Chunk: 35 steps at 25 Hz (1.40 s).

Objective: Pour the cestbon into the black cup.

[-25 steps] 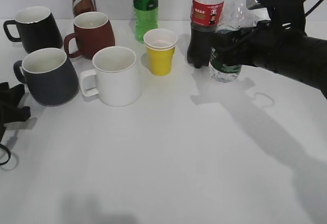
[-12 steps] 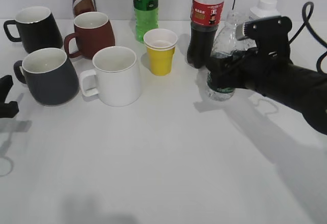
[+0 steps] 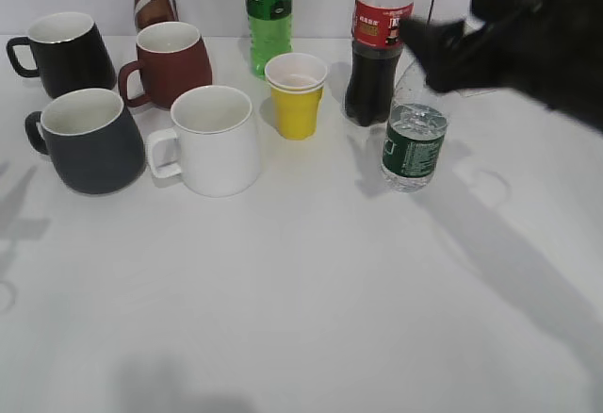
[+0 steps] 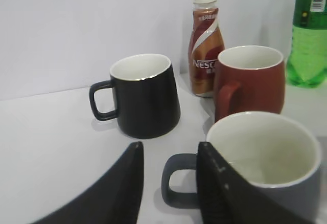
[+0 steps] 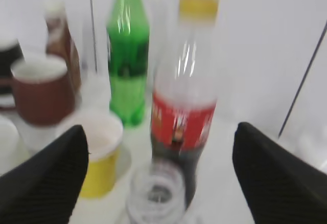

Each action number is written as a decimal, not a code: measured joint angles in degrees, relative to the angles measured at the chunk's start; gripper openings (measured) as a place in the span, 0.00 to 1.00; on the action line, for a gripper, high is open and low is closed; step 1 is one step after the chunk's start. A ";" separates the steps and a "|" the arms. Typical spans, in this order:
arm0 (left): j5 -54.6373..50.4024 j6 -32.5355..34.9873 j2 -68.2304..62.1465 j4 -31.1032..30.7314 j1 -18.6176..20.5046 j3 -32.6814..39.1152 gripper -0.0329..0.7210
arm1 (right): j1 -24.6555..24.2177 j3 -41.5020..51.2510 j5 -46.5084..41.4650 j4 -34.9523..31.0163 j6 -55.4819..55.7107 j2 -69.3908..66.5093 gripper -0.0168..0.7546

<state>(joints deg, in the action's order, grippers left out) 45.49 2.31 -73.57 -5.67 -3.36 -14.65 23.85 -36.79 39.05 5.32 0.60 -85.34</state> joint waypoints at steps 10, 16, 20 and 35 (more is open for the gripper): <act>-66.77 0.00 42.96 2.69 -4.64 -18.17 0.63 | 2.60 -0.05 -42.03 0.97 -0.22 33.60 0.89; -93.38 0.00 58.12 4.89 -4.64 -18.62 0.87 | 3.91 -0.05 -74.38 -3.86 -0.60 52.88 0.89; -106.35 0.00 65.97 5.08 -4.69 -18.67 0.88 | 3.91 -0.05 -94.29 -4.38 -0.60 61.82 0.89; -107.05 -0.18 73.97 6.78 -4.69 -15.63 0.83 | 3.91 7.91 -99.57 -4.09 0.84 79.72 0.80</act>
<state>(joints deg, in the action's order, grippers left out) -61.56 2.13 0.40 1.11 -8.04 -30.29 27.76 -28.88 -60.53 1.23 1.44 -5.62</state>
